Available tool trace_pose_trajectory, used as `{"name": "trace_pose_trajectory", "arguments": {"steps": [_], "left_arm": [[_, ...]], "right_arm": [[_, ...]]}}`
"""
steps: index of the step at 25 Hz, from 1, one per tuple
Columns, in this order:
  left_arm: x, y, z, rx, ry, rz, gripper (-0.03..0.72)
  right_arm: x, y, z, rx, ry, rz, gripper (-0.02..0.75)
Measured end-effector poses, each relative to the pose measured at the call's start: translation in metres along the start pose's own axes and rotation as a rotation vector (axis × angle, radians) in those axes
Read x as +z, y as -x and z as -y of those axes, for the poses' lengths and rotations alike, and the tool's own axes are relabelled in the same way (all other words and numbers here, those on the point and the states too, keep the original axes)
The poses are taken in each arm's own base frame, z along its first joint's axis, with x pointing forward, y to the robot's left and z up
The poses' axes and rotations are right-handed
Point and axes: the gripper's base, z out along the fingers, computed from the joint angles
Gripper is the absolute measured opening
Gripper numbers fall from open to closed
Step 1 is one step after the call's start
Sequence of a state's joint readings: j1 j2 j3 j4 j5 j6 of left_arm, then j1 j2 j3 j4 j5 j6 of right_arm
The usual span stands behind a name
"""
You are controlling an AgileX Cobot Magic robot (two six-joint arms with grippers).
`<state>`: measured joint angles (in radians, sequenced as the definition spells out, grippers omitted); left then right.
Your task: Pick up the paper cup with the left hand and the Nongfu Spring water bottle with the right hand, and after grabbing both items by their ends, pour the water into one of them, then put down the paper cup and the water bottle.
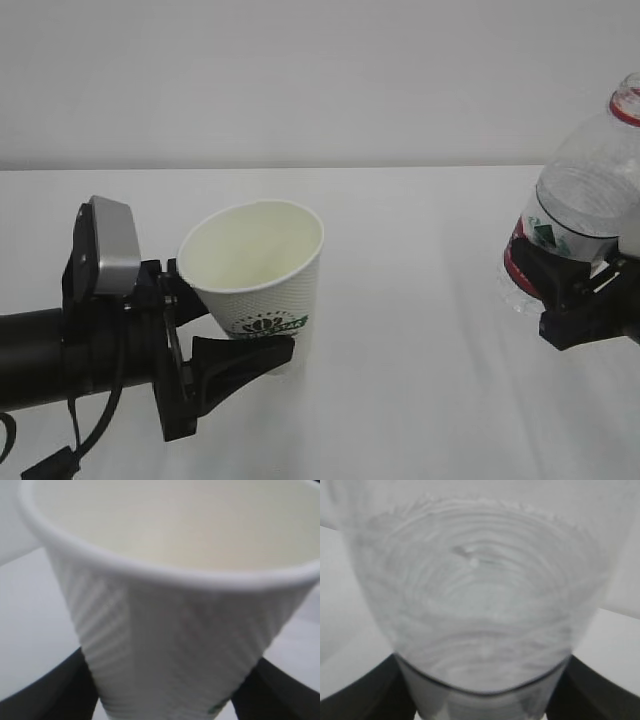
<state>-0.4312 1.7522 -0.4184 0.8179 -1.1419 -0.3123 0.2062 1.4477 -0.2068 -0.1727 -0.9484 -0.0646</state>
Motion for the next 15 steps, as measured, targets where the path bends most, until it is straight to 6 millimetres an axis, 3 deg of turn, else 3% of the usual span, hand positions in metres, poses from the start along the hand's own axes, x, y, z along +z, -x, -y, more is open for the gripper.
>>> {"name": "trace_pose_trajectory", "arguments": {"steps": [15], "left_arm": [[0.025, 0.015, 0.023, 0.067, -0.125, 0.043, 0.527]], "right_arm": [[0.0, -0.001, 0.0, 0.0, 0.001, -0.009, 0.495]]}}
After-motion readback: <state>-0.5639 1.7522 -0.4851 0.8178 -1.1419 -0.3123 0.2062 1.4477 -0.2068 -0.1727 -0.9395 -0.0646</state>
